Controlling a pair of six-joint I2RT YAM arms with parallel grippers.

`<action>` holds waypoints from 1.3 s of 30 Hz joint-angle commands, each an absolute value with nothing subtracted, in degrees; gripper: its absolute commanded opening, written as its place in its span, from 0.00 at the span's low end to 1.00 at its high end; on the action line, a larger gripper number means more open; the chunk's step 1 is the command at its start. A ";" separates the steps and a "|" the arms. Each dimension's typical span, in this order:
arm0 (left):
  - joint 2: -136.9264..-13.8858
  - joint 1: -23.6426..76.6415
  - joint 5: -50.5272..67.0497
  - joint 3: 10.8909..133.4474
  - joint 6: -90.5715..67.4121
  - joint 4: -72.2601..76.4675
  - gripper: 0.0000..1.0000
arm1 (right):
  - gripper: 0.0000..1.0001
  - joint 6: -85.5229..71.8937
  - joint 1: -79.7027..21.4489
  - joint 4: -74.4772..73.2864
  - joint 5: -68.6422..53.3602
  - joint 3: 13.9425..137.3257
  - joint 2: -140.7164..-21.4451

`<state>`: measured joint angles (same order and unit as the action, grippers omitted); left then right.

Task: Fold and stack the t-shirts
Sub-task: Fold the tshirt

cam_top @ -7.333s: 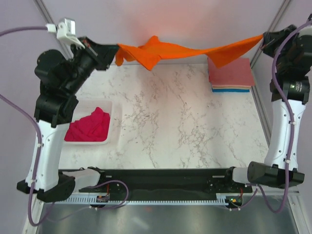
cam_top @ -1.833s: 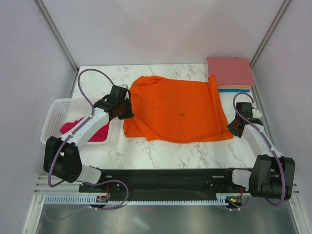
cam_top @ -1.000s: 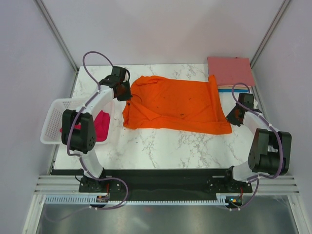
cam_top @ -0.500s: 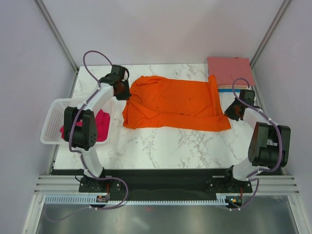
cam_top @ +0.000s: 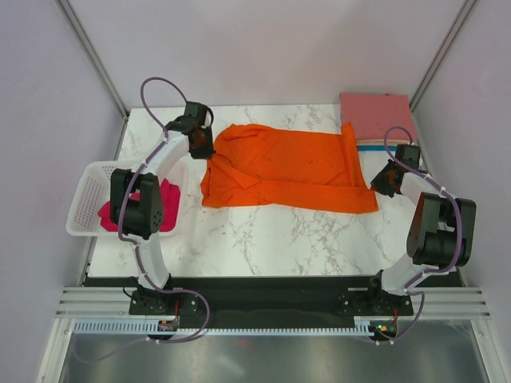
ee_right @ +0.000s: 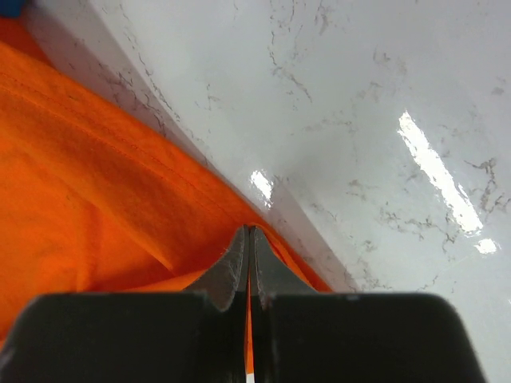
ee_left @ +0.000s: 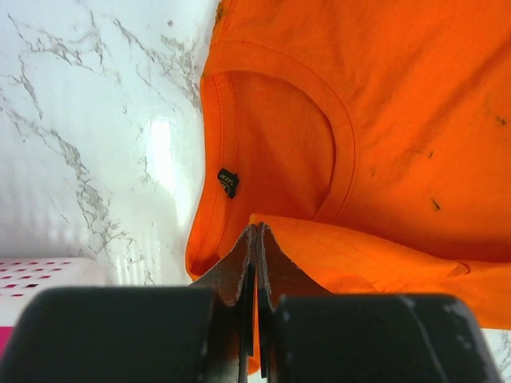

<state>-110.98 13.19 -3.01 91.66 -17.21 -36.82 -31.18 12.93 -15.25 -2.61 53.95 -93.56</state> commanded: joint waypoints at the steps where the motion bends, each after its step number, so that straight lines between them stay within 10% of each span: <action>1: -111.27 12.92 -5.18 94.66 -14.15 -36.12 0.02 | 0.00 -31.19 13.10 -13.19 -3.59 55.72 -91.93; 36: -117.25 11.86 -5.90 102.91 -14.24 -40.34 0.02 | 0.00 -31.03 12.83 -9.75 -11.59 62.48 -99.74; 39: -116.37 12.30 -2.92 104.58 -12.92 -42.00 0.16 | 0.15 -31.99 12.31 -17.79 -8.13 66.61 -101.60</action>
<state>-118.58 12.08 -5.28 100.64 -15.57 -40.69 -31.86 12.84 -12.27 -9.72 62.22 -100.12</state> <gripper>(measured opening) 0.132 0.115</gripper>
